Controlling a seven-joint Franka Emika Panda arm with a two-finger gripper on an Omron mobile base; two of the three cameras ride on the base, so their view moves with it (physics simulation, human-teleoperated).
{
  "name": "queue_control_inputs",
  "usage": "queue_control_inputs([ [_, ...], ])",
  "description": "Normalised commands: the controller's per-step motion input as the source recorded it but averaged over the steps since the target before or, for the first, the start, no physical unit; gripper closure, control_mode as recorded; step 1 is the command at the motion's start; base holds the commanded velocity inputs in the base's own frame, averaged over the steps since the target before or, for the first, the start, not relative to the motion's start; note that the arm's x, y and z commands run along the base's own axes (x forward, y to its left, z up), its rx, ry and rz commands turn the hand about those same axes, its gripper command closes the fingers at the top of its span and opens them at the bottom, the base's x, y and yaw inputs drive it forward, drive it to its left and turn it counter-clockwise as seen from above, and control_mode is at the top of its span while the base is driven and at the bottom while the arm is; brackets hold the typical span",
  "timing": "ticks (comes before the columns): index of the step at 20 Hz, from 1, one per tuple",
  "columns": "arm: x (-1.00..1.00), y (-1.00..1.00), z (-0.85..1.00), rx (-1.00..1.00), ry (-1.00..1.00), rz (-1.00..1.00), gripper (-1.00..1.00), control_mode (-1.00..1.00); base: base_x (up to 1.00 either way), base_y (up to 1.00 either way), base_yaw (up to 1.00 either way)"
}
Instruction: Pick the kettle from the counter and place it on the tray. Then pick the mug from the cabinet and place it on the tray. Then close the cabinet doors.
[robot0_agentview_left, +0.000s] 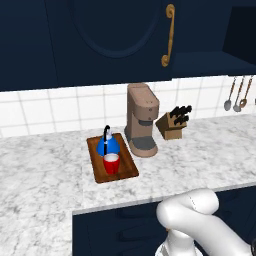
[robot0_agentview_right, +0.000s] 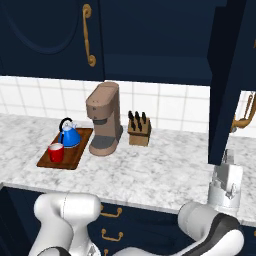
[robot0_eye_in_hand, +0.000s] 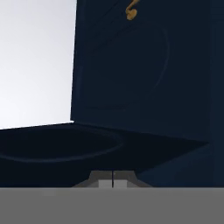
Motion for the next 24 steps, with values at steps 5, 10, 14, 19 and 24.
queue_control_inputs([
  [5,0.0,-0.16,0.19,0.02,0.0,0.0,1.0,-1.0,0.0,0.0,0.0],
  [10,-0.02,-0.18,0.33,0.08,-0.03,0.0,1.0,-1.0,0.0,0.0,0.0],
  [14,-0.06,0.0,0.24,0.01,-0.06,0.0,1.0,-1.0,0.0,0.0,0.0],
  [19,-0.1,0.0,0.28,0.0,-0.05,0.0,1.0,-1.0,0.0,0.0,0.0],
  [24,-0.03,0.05,0.22,-0.07,-0.01,0.0,1.0,-1.0,0.0,0.0,0.0],
])
